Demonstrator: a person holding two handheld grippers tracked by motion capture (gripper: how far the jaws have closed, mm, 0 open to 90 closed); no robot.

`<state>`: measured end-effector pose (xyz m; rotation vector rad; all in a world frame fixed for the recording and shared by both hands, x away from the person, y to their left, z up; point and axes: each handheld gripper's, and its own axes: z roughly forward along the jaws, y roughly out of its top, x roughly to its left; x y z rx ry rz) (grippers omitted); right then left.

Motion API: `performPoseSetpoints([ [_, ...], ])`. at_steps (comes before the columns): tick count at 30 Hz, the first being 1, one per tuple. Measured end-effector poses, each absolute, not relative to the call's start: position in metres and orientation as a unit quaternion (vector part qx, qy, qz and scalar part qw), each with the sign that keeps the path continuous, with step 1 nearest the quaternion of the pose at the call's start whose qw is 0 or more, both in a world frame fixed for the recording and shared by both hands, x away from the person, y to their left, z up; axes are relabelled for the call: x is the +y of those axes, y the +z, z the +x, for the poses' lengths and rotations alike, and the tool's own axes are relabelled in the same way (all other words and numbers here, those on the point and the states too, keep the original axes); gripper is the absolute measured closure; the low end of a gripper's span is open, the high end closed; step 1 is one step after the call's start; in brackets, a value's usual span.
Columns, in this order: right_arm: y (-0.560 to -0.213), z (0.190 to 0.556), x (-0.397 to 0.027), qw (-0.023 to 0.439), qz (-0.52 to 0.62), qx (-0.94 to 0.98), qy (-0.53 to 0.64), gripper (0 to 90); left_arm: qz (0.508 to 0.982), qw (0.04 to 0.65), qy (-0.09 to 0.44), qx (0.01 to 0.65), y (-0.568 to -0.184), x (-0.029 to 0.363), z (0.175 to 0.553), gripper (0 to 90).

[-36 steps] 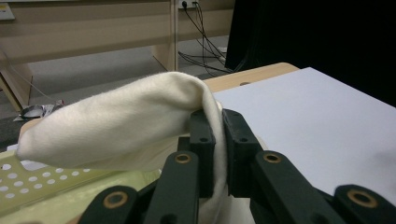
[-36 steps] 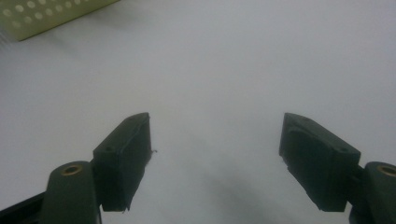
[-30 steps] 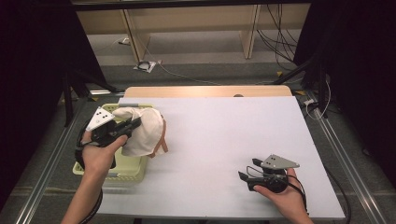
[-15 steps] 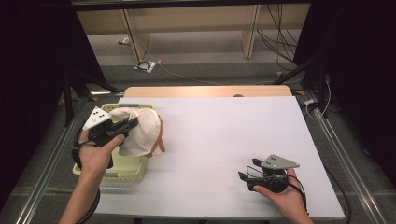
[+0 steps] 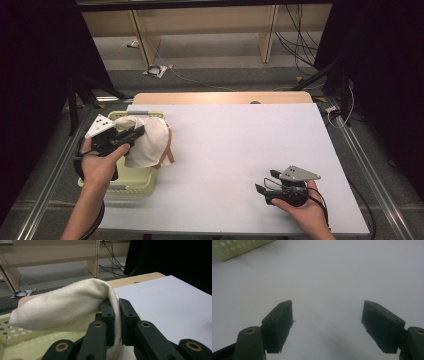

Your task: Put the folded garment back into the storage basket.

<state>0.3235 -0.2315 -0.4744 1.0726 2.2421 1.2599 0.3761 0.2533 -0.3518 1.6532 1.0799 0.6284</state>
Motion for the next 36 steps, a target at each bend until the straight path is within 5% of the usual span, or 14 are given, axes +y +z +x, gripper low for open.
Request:
performPoseSetpoints([
  [36,-0.474,0.324,-0.231,0.174,0.381,0.793,0.443,26.0,0.687,0.493,0.257,0.468,-0.355,0.276,0.382,83.1],
])
